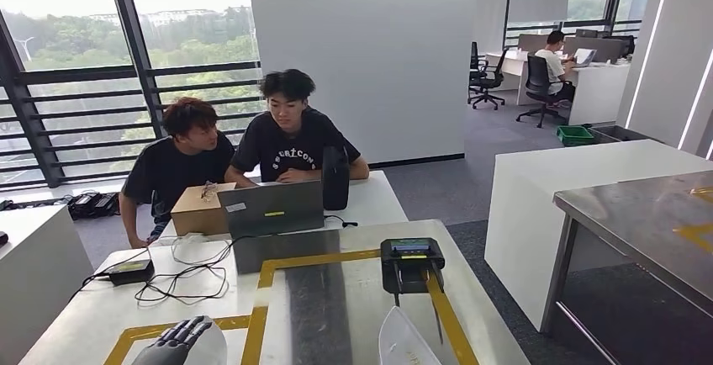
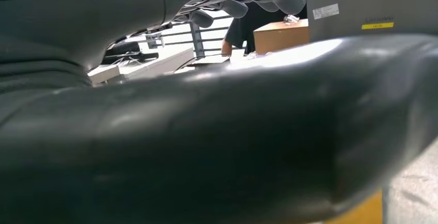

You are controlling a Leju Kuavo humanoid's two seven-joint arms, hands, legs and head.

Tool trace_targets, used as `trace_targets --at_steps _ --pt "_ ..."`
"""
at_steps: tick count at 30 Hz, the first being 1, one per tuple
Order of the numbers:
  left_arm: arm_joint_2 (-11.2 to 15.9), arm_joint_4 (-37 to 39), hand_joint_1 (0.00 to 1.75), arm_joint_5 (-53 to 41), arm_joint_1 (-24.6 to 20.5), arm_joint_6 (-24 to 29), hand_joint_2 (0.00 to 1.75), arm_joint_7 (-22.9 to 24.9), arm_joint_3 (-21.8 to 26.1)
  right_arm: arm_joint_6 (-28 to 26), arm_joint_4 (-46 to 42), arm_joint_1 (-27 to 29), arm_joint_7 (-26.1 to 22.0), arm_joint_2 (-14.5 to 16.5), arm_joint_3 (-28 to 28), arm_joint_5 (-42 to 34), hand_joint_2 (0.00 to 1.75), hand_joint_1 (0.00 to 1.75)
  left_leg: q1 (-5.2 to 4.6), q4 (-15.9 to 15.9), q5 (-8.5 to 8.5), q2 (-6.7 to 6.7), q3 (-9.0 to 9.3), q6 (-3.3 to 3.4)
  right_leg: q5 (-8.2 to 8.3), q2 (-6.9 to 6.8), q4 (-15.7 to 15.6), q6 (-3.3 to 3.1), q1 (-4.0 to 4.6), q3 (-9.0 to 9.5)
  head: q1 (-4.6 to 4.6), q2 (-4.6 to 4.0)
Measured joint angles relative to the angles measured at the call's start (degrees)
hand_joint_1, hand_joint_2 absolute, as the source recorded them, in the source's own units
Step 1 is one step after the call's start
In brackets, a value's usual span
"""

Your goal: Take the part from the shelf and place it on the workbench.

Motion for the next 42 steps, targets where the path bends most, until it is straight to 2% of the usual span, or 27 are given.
trace_targets --at_steps 1,2,4,6,9,12,14,15,17,18,19,20,22,23,24,26,28,30,32,33,34,35,36,38,39,40,42 --pt "0.1 0.0 0.00 0.0 0.1 -0.1 0.00 0.0 0.0 0.0 0.0 0.0 0.1 0.0 0.0 0.0 0.00 0.00 -0.27 1.1 -0.37 0.00 -0.06 0.42 0.38 -0.03 0.0 -0.13 0.25 -0.47 -0.02 0.00" --pt "0.1 0.1 0.00 0.0 0.2 -0.1 0.00 0.0 0.0 0.1 0.0 0.0 0.1 0.0 0.0 0.0 0.00 0.00 -0.59 0.0 0.24 -0.01 1.04 1.02 0.81 -0.05 0.0 -0.21 0.51 -0.95 -0.02 0.00" --pt "0.2 0.0 0.00 0.0 0.1 -0.2 0.00 0.0 0.0 0.1 0.0 -0.1 0.2 0.0 0.0 0.2 0.00 0.00 -1.45 -7.2 2.53 -0.04 5.82 2.59 1.75 -0.05 0.0 -0.19 0.87 -1.73 -0.02 0.00" --pt "0.3 -0.2 0.00 0.1 -0.2 -0.2 0.00 -0.1 0.0 0.2 0.0 -0.2 0.1 0.1 0.0 0.3 0.00 0.00 -2.26 -13.1 4.07 0.05 8.96 3.45 2.72 -0.12 -0.3 0.33 1.02 -2.08 0.12 0.00" --pt "0.3 -0.3 0.00 0.1 -0.4 -0.2 0.00 -0.1 0.0 0.2 0.0 -0.3 0.1 0.1 0.0 0.4 0.00 0.00 -2.83 -14.1 4.95 0.06 8.84 3.53 3.77 -0.26 -1.1 1.31 0.74 -2.07 0.19 0.00" --pt "0.4 -0.3 0.00 0.1 -0.4 -0.2 0.00 -0.1 0.0 0.2 0.0 -0.3 0.1 0.1 0.0 0.5 0.00 0.00 -2.89 -14.1 5.07 0.05 8.78 3.61 3.93 -0.28 -1.2 1.44 0.67 -2.05 0.19 0.00" --pt "0.4 -0.3 0.00 0.2 -0.4 -0.2 0.00 -0.1 0.0 0.2 0.0 -0.2 0.1 0.1 0.0 0.5 0.00 0.00 -2.74 -14.8 6.38 0.07 8.47 3.93 3.95 -0.28 -1.5 1.88 0.77 -2.26 0.19 0.00" --pt "0.4 -0.3 0.00 0.3 -0.4 -0.3 0.00 -0.2 0.0 0.2 0.0 -0.2 0.1 0.1 0.0 0.5 0.00 0.00 -2.60 -15.4 7.80 0.14 7.69 4.23 1.33 -0.30 1.3 2.24 0.85 -3.20 0.29 0.00" --pt "0.4 -0.2 0.00 0.4 -0.1 -0.3 0.00 -0.2 0.0 0.3 0.0 -0.3 0.1 0.0 0.0 0.6 0.00 0.00 -2.37 -16.2 10.63 0.30 5.65 4.73 -4.83 -0.35 9.4 2.82 0.96 -5.26 0.55 0.00" --pt "0.4 -0.1 0.00 0.5 0.1 -0.3 0.00 -0.2 0.0 0.3 0.0 -0.3 0.1 0.0 0.0 0.7 0.00 0.00 -2.44 -16.1 11.52 0.36 4.48 4.82 -7.01 -0.36 13.2 2.97 1.00 -5.57 0.65 0.00" --pt "0.5 -0.1 0.00 0.5 0.3 -0.4 0.00 -0.2 0.0 0.3 0.0 -0.3 0.1 0.0 0.0 0.7 0.00 0.00 -2.48 -16.0 12.01 0.39 3.69 4.77 -6.53 -0.37 13.4 2.96 1.01 -4.40 0.68 0.00" --pt "0.5 -0.1 0.00 0.6 0.4 -0.4 0.00 -0.2 0.0 0.3 0.0 -0.4 0.1 0.0 0.0 0.7 0.00 0.00 -2.50 -15.8 12.49 0.40 2.94 4.67 -5.50 -0.40 11.5 2.87 1.04 -2.17 0.71 0.00" --pt "0.6 -0.2 0.00 0.7 0.5 -0.4 0.00 -0.2 0.0 0.4 0.0 -0.5 0.1 0.0 0.0 0.8 0.00 0.00 -2.56 -15.4 13.41 0.41 1.63 4.31 -4.73 -0.48 3.9 2.32 1.25 3.91 0.78 0.00" --pt "0.7 -0.2 0.00 0.7 0.5 -0.4 0.00 -0.2 0.0 0.4 0.0 -0.6 0.1 -0.1 0.0 0.8 0.00 0.00 -2.60 -15.2 13.79 0.43 1.27 4.05 -4.79 -0.51 0.9 1.90 1.44 5.98 0.75 0.00" --pt "0.7 -0.2 0.00 0.7 0.5 -0.5 0.00 -0.3 0.0 0.4 0.0 -0.8 0.1 -0.1 0.0 0.8 0.00 0.00 -2.61 -15.1 14.14 0.43 1.06 3.76 -5.15 -0.51 -1.0 1.45 1.62 7.15 0.73 0.00" --pt "0.8 -0.2 0.00 0.7 0.5 -0.4 0.00 -0.4 0.0 0.4 0.0 -0.8 0.1 -0.1 0.0 0.9 0.00 0.00 -2.64 -15.3 14.93 0.44 1.00 3.06 -4.66 -0.49 -1.7 0.58 1.76 7.05 0.63 0.00" --pt "1.1 -0.2 0.00 0.7 0.5 -0.4 0.00 -0.5 0.0 0.5 0.0 -0.9 0.1 -0.1 0.0 0.9 0.00 0.00 -2.60 -14.6 14.03 0.23 0.36 2.36 -3.54 -0.68 -2.4 -0.21 1.40 6.59 0.55 0.00" --pt "1.4 -0.2 0.00 0.7 0.5 -0.3 0.00 -0.6 0.0 0.5 0.0 -0.9 0.1 -0.1 0.0 0.9 0.00 0.00 -2.31 -10.2 9.49 0.06 -1.12 1.62 -2.10 -0.84 -2.8 -0.69 1.04 5.56 0.35 0.00" --pt "1.6 -0.2 0.00 0.7 0.7 -0.3 0.00 -0.6 0.0 0.5 0.0 -0.8 0.1 -0.1 0.0 0.9 0.00 0.00 -1.85 -3.3 4.75 0.08 -2.63 0.91 -0.84 -0.86 -2.8 -0.68 0.90 4.02 0.19 0.00" --pt "1.6 -0.1 0.00 0.7 0.8 -0.3 0.00 -0.6 0.0 0.6 0.0 -0.8 0.1 -0.1 0.0 0.9 0.00 0.00 -1.62 -0.9 3.95 0.09 -2.71 0.62 -0.22 -0.89 -2.8 -0.55 0.80 3.17 0.14 0.00" --pt "1.6 -0.1 0.00 0.7 0.9 -0.3 0.00 -0.6 0.0 0.6 0.0 -0.8 0.1 -0.1 0.0 0.9 0.00 0.00 -1.40 -0.1 4.32 0.10 -1.93 0.37 0.42 -0.91 -2.7 -0.37 0.65 2.30 0.14 0.00" --pt "1.6 -0.1 0.00 0.7 1.0 -0.3 0.00 -0.6 0.0 0.6 0.0 -0.8 0.1 -0.1 0.0 0.9 0.00 0.00 -1.19 -1.3 5.51 0.10 -0.16 0.17 1.05 -0.92 -2.6 -0.12 0.46 1.45 0.14 0.00" --pt "1.5 -0.1 0.00 0.7 1.0 -0.3 0.00 -0.5 0.0 0.7 0.0 -0.9 0.1 -0.1 0.0 0.9 0.00 0.00 -1.00 -4.4 6.73 0.10 2.52 0.01 1.63 -0.91 -2.5 0.20 0.26 0.68 0.14 0.00" --pt "1.4 -0.3 0.00 0.7 0.9 -0.3 0.00 -0.4 0.0 0.7 0.0 -0.9 0.2 -0.1 0.0 0.9 0.00 0.00 -1.04 -11.6 6.77 -0.10 7.90 0.13 2.77 -0.85 -2.4 1.07 0.00 -0.45 0.12 0.00" --pt "1.3 -0.4 0.00 0.7 0.8 -0.3 0.00 -0.3 0.0 0.8 0.0 -0.9 0.2 -0.1 0.0 0.9 0.00 0.00 -1.17 -13.9 6.24 -0.25 9.23 0.49 3.31 -0.82 -2.4 1.57 -0.02 -0.67 0.10 0.00" --pt "1.2 -0.4 0.00 0.7 0.7 -0.3 0.00 -0.3 0.0 0.8 0.0 -0.9 0.2 -0.1 0.0 0.8 0.00 0.00 -1.39 -15.0 5.81 -0.40 9.57 1.00 3.90 -0.76 -2.6 2.06 -0.03 -0.70 0.15 0.00" --pt "0.9 -0.4 0.00 0.6 0.6 -0.4 0.00 -0.1 0.0 0.8 0.0 -0.9 0.2 -0.1 0.0 0.8 0.00 0.00 -1.49 -15.2 6.63 -0.40 8.74 2.27 4.73 -0.68 -3.2 2.92 -0.16 -0.65 0.20 -0.02"
